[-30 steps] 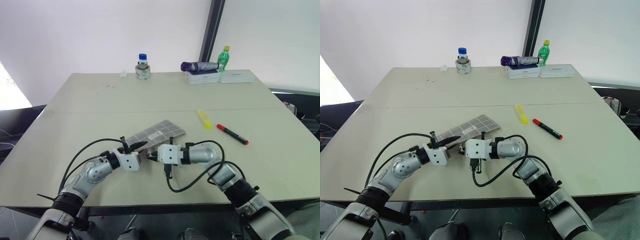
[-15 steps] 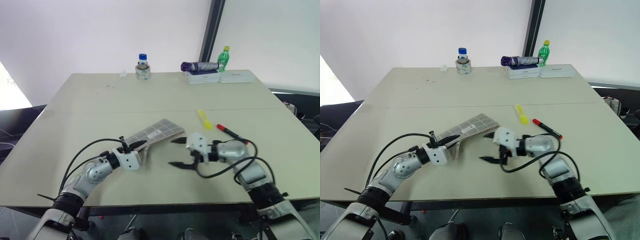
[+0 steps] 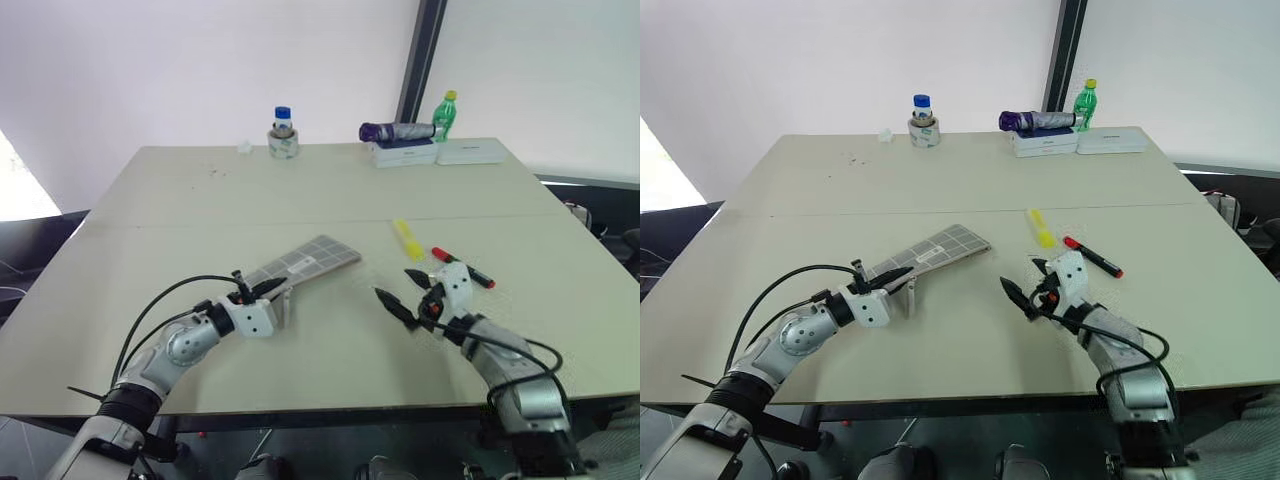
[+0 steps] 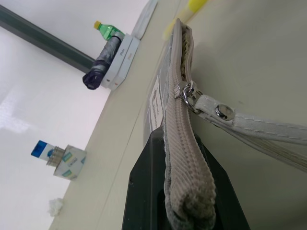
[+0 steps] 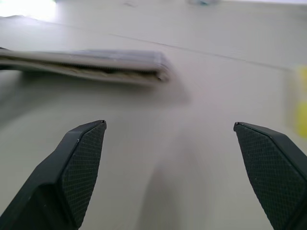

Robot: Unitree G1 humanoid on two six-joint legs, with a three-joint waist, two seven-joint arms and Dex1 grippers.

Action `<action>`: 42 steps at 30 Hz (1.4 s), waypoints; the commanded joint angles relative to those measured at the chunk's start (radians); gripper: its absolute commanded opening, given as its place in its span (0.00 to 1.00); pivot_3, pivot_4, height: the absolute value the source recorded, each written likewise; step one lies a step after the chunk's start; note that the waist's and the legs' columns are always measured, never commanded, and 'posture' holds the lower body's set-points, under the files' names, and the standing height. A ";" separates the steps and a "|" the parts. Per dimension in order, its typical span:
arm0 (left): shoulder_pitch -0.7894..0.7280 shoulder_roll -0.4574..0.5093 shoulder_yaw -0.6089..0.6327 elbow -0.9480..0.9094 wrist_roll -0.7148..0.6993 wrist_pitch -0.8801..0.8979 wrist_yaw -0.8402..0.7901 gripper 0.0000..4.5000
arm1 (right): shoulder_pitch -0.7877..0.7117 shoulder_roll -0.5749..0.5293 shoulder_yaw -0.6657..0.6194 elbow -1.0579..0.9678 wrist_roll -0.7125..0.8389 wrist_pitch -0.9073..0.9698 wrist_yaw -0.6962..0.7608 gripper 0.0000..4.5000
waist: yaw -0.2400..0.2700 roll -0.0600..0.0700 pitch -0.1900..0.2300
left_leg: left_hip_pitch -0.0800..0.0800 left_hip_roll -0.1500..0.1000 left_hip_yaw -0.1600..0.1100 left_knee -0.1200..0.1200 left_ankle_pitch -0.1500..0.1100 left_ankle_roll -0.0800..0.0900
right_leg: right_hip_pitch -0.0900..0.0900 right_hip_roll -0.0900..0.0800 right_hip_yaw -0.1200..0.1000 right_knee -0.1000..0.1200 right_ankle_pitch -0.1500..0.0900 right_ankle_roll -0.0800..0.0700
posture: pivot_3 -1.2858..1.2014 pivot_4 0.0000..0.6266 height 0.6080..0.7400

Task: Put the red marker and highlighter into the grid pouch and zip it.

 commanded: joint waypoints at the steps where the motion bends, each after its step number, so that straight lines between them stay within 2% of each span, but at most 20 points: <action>1: -0.004 0.010 0.012 0.038 0.002 0.002 0.005 0.00 | -0.004 0.025 -0.046 -0.081 -0.011 0.012 -0.108 0.98 | 0.000 0.000 0.000 | 0.000 0.000 0.000 0.000 0.000 0.000 | -0.001 0.000 0.000 0.000 0.000 0.000 | 0.52 0.24 1.00; 9: -0.026 0.006 0.004 0.059 0.009 -0.010 0.009 0.00 | -0.080 0.017 -0.033 -0.013 -0.035 0.018 -0.157 0.98 | 0.000 0.000 0.000 | 0.000 0.000 0.000 0.000 0.000 0.000 | -0.003 0.000 0.000 0.000 0.000 0.000 | 0.52 0.24 1.00; 13: -0.023 0.000 0.003 0.051 0.009 -0.003 0.008 0.00 | -0.258 0.000 0.013 0.188 -0.123 0.066 -0.217 0.98 | -0.002 0.000 0.000 | 0.000 0.000 0.000 0.000 0.001 0.001 | -0.003 0.001 0.000 0.000 0.000 0.000 | 0.52 0.24 1.00; 16: -0.019 -0.001 0.004 0.044 0.011 0.001 0.009 0.00 | -0.339 -0.001 0.017 0.300 -0.159 0.068 -0.249 0.98 | 0.000 0.000 0.000 | 0.000 0.000 0.000 0.000 0.001 0.002 | -0.003 0.001 0.000 0.000 0.000 0.000 | 0.52 0.24 1.00; 19: -0.010 -0.001 0.010 0.034 0.003 0.009 0.007 0.00 | -0.433 -0.011 0.027 0.424 -0.178 0.082 -0.244 0.98 | 0.001 0.000 0.000 | -0.001 0.000 0.001 -0.001 0.001 0.002 | -0.002 0.001 0.000 0.000 0.000 0.000 | 0.52 0.24 1.00; 21: -0.003 0.002 0.010 0.022 0.005 0.015 0.006 0.00 | -0.498 0.001 -0.011 0.510 -0.134 0.138 -0.234 0.98 | -0.002 0.001 0.000 | -0.003 0.000 0.002 0.000 0.002 0.003 | -0.002 0.003 0.000 0.000 0.000 0.000 | 0.52 0.24 1.00; 33: 0.028 0.000 0.011 -0.033 0.001 0.047 -0.004 0.00 | -0.674 -0.018 0.000 0.886 -0.164 0.061 -0.192 0.98 | -0.005 0.001 0.001 | -0.003 0.000 0.002 0.000 0.002 0.002 | -0.002 0.003 0.000 0.000 0.000 0.001 | 0.52 0.24 1.00; 36: 0.027 -0.001 0.010 -0.037 0.000 0.052 -0.005 0.00 | -0.697 -0.013 -0.007 0.930 -0.159 0.038 -0.194 0.80 | -0.006 0.001 0.001 | -0.003 0.000 0.002 0.000 0.002 0.002 | -0.002 0.003 0.000 0.000 0.000 0.001 | 0.52 0.24 1.00; 41: 0.031 -0.002 0.009 -0.045 -0.003 0.055 -0.011 0.00 | -0.730 -0.017 -0.010 1.001 -0.167 -0.009 -0.209 0.23 | -0.007 0.001 0.001 | -0.003 0.000 0.002 -0.001 0.002 0.002 | -0.002 0.003 0.000 0.000 0.000 0.001 | 0.52 0.24 1.00; 42: 0.033 -0.001 0.008 -0.048 -0.003 0.055 -0.012 0.00 | -0.730 -0.017 -0.011 1.001 -0.166 -0.013 -0.204 0.20 | -0.007 0.001 0.001 | -0.003 0.000 0.002 -0.001 0.002 0.002 | -0.002 0.003 0.000 0.000 0.000 0.001 | 0.52 0.24 1.00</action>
